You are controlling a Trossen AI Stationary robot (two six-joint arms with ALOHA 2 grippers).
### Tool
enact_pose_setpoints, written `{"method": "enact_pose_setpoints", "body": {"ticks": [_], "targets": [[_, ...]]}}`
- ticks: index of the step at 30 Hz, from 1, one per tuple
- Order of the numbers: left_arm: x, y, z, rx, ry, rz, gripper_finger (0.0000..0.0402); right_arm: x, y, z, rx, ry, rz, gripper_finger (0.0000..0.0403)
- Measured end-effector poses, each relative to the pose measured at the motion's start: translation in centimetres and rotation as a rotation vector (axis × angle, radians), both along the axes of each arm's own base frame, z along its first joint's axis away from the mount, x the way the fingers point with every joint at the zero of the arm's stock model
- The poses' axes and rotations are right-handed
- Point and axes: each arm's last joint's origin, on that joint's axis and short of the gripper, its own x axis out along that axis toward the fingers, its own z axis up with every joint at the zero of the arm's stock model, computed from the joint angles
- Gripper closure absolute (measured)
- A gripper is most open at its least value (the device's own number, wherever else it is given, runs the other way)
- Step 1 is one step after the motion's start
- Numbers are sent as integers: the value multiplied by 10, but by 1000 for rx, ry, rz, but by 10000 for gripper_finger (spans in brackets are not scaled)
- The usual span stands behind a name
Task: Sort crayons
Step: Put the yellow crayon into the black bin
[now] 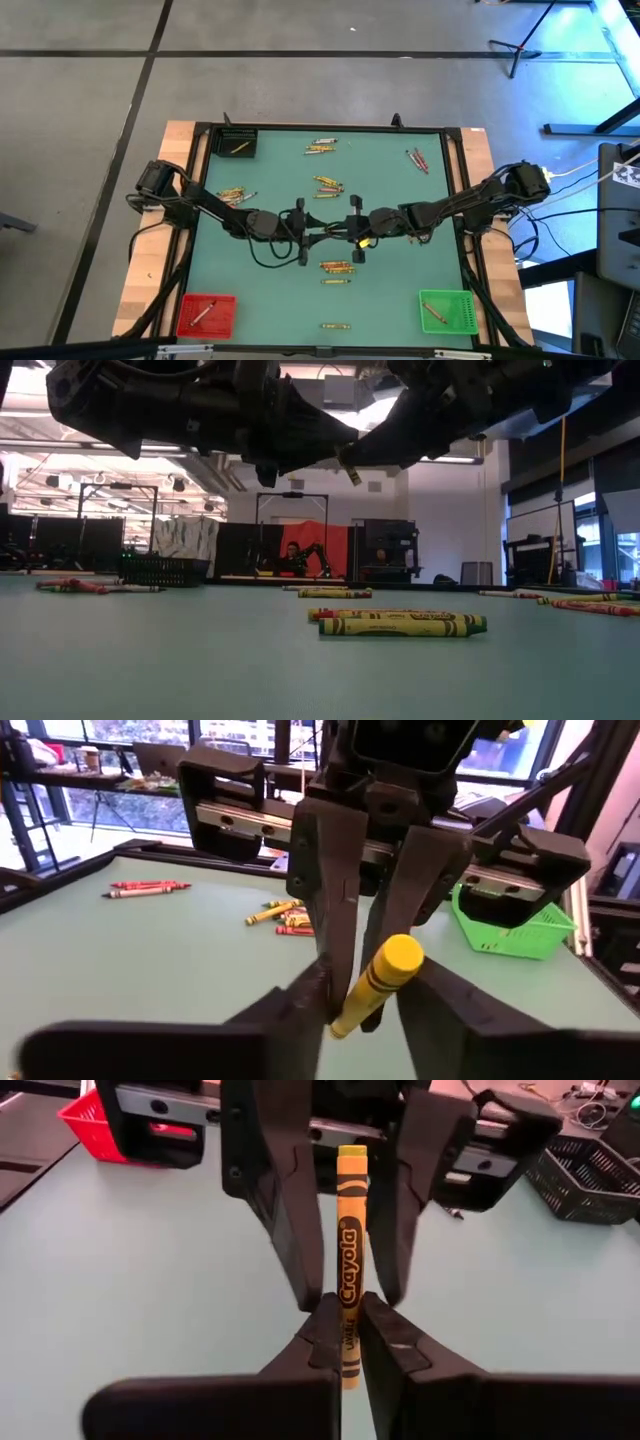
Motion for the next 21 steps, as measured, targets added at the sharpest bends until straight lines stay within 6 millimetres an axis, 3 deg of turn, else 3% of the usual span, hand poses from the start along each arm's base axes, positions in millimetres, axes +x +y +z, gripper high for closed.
{"method": "enact_pose_setpoints", "body": {"ticks": [6,11,15,21], "targets": [[-2,-3,3,76,4,19,391,0,0,0,-23,-4,10,386],[-3,-4,5,82,10,16,390,0,0,1,-21,-7,6,379],[-7,-1,10,79,62,25,393,-3,-1,5,5,-5,-9,342],[-22,7,29,103,178,54,395,-21,7,15,-18,76,27,304]]}}
